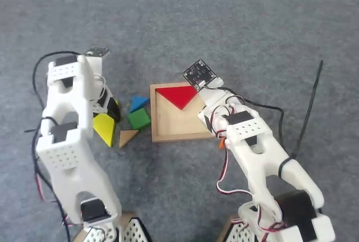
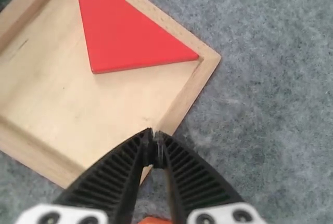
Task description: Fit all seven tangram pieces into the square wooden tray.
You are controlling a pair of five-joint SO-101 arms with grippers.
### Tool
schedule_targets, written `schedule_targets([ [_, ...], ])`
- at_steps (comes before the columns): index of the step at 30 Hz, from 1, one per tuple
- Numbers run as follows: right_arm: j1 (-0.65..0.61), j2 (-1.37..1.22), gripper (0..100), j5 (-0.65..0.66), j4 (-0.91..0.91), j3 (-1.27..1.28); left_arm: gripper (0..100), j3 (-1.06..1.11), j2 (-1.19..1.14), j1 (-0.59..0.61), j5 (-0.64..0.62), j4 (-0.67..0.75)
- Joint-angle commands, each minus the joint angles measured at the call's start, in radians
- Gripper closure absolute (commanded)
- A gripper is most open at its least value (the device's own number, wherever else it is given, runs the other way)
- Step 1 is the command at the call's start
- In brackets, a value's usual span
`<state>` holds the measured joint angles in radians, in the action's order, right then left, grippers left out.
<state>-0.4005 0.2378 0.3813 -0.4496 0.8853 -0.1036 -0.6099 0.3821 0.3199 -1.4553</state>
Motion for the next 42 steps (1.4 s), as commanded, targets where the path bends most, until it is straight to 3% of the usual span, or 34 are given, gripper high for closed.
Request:
schedule_targets([
  [1, -0.002, 0.045, 98.9, 0.017, 0.016, -0.009, 75, -0.058, -0.012, 0.040, 0.008, -0.028],
  [8, -0.004, 0.045, 98.9, 0.017, 0.018, -0.009, 75, 0.007, 0.086, 0.123, -0.037, -0.011],
  [12, -0.004, 0.045, 98.9, 0.017, 0.018, -0.009, 66, 0.179, 0.209, 0.110, -0.103, 0.110],
  [18, -0.004, 0.045, 98.9, 0.017, 0.018, -0.009, 65, 0.386, 0.361, 0.106, -0.164, 0.216],
  [24, -0.004, 0.045, 98.9, 0.017, 0.016, -0.009, 65, 0.398, 0.348, 0.189, -0.213, 0.235],
  [30, -0.004, 0.045, 98.9, 0.017, 0.016, -0.009, 65, 0.409, 0.334, 0.224, -0.226, 0.193],
  [36, -0.004, 0.045, 98.9, 0.017, 0.016, -0.009, 65, 0.410, 0.292, 0.163, -0.221, 0.135],
  [42, -0.004, 0.047, 98.9, 0.017, 0.015, -0.009, 65, 0.274, 0.121, 0.164, -0.209, 0.021],
])
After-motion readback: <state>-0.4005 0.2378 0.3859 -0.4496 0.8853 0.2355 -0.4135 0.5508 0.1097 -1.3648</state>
